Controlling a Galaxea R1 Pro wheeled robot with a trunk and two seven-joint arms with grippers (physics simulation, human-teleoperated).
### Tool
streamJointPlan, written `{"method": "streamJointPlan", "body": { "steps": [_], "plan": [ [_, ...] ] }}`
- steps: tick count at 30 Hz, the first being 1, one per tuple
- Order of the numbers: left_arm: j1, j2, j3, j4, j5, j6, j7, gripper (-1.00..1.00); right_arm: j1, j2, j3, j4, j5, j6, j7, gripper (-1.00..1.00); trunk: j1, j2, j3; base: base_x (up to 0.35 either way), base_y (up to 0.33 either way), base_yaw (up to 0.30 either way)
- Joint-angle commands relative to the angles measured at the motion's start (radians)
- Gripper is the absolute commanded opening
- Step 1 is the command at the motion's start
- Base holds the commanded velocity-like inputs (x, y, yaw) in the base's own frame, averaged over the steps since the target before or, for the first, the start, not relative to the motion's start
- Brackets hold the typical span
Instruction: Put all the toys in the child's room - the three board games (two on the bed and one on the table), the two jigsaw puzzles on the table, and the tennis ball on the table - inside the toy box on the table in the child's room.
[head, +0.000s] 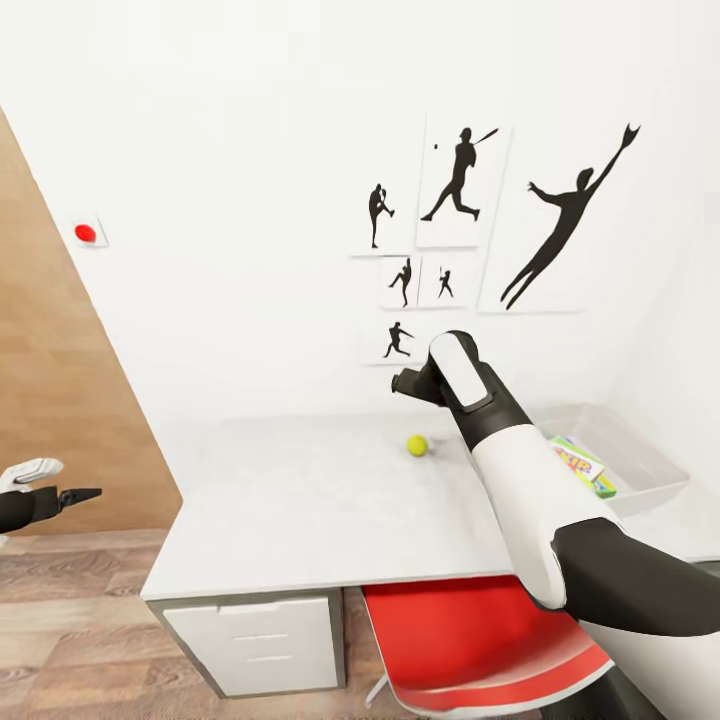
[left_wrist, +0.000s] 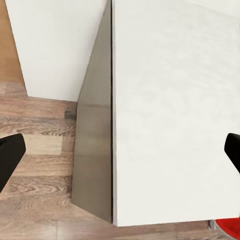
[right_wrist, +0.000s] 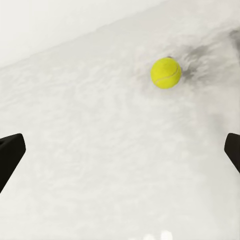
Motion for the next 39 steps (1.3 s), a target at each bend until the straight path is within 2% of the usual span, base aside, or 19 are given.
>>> {"method": "streamJointPlan", "body": {
  "steps": [1, 5, 9, 12, 19, 24, 33, 39],
  "plan": [
    [-0.002, 0.008, 0.023, -0.001, -0.008, 0.007, -0.016, 1.0, -0.001, 0.0, 0.001, -0.002, -0.009, 0.003, -0.01, 1.0, 0.001, -0.002, -0.004, 0.0, 0.0, 0.0],
    [-0.002, 0.032, 0.057, 0.001, -0.006, 0.009, -0.075, 1.0, -0.001, 0.0, 0.001, -0.004, -0.009, 0.006, -0.009, 1.0, 0.001, -0.002, -0.011, 0.0, 0.0, 0.0],
    [-0.002, 0.065, 0.081, 0.028, -0.006, 0.007, -0.175, 1.0, -0.002, 0.0, 0.001, -0.004, -0.009, 0.007, -0.009, 1.0, 0.001, -0.002, -0.017, 0.0, 0.0, 0.0],
    [-0.002, 0.091, 0.088, 0.055, -0.005, 0.005, -0.276, 1.0, -0.011, 0.0, 0.001, -0.003, -0.008, 0.007, -0.009, 1.0, 0.001, -0.002, -0.022, 0.0, 0.0, 0.0],
    [-0.002, 0.107, 0.088, 0.067, -0.011, 0.003, -0.46, 1.0, -0.028, 0.0, 0.001, -0.001, -0.006, 0.008, -0.01, 1.0, 0.001, -0.002, -0.034, 0.0, 0.0, 0.0],
    [-0.001, 0.113, 0.088, 0.069, -0.013, 0.003, -0.555, 1.0, -0.03, 0.0, 0.001, -0.001, -0.006, 0.008, -0.01, 1.0, 0.001, -0.002, -0.042, 0.0, 0.0, 0.0],
    [0.0, 0.174, 0.09, 0.121, -0.007, 0.005, -0.555, 1.0, -0.039, 0.0, 0.001, 0.0, -0.005, 0.008, -0.01, 1.0, 0.001, -0.002, -0.057, 0.0, 0.0, 0.0],
    [0.0, 0.183, 0.09, 0.129, -0.005, 0.005, -0.555, 1.0, -0.042, 0.0, 0.001, 0.0, -0.005, 0.008, -0.01, 1.0, 0.001, -0.002, -0.067, 0.0, 0.0, 0.0]
  ]
}}
